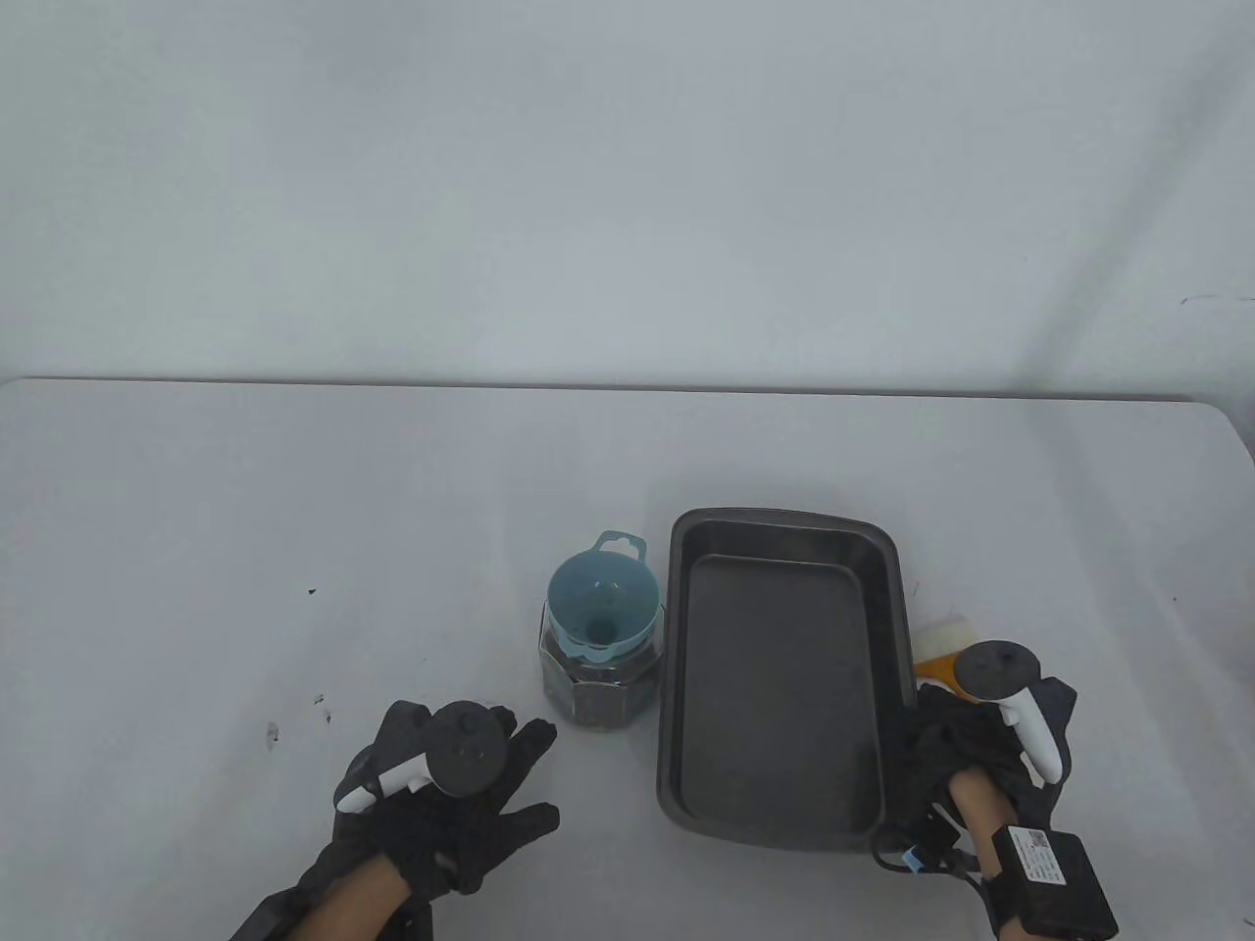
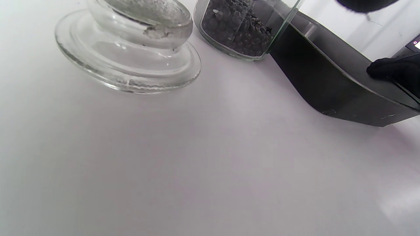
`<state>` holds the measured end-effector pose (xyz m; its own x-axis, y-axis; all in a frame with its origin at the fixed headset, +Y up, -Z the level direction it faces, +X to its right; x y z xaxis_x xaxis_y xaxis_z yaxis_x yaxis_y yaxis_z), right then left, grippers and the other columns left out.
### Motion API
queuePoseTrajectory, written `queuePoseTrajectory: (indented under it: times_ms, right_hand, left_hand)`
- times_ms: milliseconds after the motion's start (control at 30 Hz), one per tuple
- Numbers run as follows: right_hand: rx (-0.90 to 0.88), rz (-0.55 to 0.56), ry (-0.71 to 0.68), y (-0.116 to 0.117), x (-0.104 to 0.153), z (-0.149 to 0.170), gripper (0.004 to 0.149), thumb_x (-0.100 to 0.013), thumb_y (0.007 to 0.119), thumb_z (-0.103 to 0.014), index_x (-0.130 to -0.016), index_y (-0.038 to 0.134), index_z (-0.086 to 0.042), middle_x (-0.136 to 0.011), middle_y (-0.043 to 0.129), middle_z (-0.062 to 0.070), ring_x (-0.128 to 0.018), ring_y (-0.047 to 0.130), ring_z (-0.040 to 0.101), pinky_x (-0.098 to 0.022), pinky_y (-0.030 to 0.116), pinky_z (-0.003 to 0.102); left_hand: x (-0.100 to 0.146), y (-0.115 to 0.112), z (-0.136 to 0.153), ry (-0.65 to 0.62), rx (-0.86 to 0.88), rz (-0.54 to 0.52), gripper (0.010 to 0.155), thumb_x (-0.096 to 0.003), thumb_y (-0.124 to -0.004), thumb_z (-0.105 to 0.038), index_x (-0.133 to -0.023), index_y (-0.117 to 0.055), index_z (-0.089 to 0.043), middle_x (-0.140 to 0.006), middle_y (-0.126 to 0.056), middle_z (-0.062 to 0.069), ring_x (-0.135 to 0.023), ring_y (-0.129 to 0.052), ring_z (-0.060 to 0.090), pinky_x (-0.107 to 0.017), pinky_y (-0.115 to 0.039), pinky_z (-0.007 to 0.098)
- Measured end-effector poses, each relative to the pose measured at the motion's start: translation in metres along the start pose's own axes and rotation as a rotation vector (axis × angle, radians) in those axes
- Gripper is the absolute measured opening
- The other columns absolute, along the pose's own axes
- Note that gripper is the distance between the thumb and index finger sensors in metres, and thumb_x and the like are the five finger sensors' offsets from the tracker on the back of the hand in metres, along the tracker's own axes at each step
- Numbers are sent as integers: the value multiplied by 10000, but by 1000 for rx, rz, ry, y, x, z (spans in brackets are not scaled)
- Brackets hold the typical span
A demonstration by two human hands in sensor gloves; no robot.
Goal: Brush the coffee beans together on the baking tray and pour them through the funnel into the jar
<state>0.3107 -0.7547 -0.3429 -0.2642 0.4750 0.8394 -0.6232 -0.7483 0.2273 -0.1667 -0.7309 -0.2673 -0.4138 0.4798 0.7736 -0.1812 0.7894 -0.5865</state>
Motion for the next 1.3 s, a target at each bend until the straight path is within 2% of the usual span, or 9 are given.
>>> queuePoseTrajectory:
  times_ms: [167,300,400,533,733,867,967,1133,1300]
  right_hand:
    - [208,263,-29,-38,19,-16,471,-423,728,-470,-809,678,-204,-703,833,132,-456,944,237,-303,870,360]
    - [182,443,-217,-60,44,-37,498,-417,725,-473,-831,673,-201,-737,819,145,-504,932,269,-344,860,391]
    - [181,516,-369,-51,60,-55,561,-411,722,-485,-894,631,-216,-845,755,170,-636,883,339,-440,819,461]
    - [289,555,-470,-21,70,-76,604,-404,717,-502,-932,591,-237,-925,695,173,-738,822,373,-508,779,497]
    - [438,524,-576,13,78,-108,764,-388,665,-604,-1015,355,-297,-1052,472,212,-912,575,487,-635,606,600]
    - [509,395,-560,29,78,-124,855,-373,601,-692,-1017,173,-328,-1095,291,224,-964,401,550,-672,491,658]
    - [572,225,-553,49,75,-132,917,-358,562,-738,-980,21,-336,-1091,118,225,-987,237,564,-680,374,708]
    - [660,155,-566,72,71,-129,944,-350,566,-749,-955,-25,-329,-1063,30,219,-971,122,565,-663,296,734]
    - [671,138,-578,74,70,-127,955,-347,575,-749,-949,-34,-326,-1054,11,221,-960,85,561,-651,265,743]
  left_hand:
    - [0,0,-1,-3,-2,0,856,-411,-505,-747,-1110,-190,-367,-1183,-187,146,-1118,-210,467,-784,-233,640]
    - [0,0,-1,-3,-6,-6,857,-409,-505,-748,-1110,-191,-368,-1183,-188,146,-1118,-209,468,-784,-234,641]
    - [0,0,-1,0,-6,-11,856,-410,-506,-748,-1110,-191,-369,-1183,-188,144,-1118,-210,467,-785,-233,639]
    - [0,0,-1,3,-9,-10,855,-411,-505,-747,-1110,-189,-369,-1183,-186,144,-1118,-208,467,-785,-232,640]
    - [0,1,-1,4,-13,-22,856,-410,-507,-747,-1110,-191,-369,-1183,-187,142,-1118,-208,466,-785,-232,640]
    - [0,0,-1,5,-12,-20,856,-410,-506,-747,-1110,-190,-369,-1183,-187,143,-1118,-207,467,-784,-231,640]
    - [1,1,-1,4,-13,-23,857,-410,-505,-747,-1110,-190,-367,-1183,-187,144,-1118,-207,467,-785,-231,640]
    - [1,0,0,4,-12,-24,856,-410,-506,-747,-1110,-190,-369,-1183,-188,143,-1119,-207,466,-784,-232,640]
    - [-1,0,4,13,-2,-17,857,-410,-507,-747,-1110,-190,-368,-1183,-186,145,-1117,-205,468,-784,-229,641]
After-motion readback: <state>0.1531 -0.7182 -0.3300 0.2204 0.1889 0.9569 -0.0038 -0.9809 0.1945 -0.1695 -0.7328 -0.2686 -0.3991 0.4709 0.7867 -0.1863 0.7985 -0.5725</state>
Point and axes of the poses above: the tracker on the back of each hand, its own z axis roughly to the little-finger side, its own x axis roughly from the fingertips to the wrist, y = z × x, the point moved 1 cm from there along -x, roughly from the wrist to the fingertips
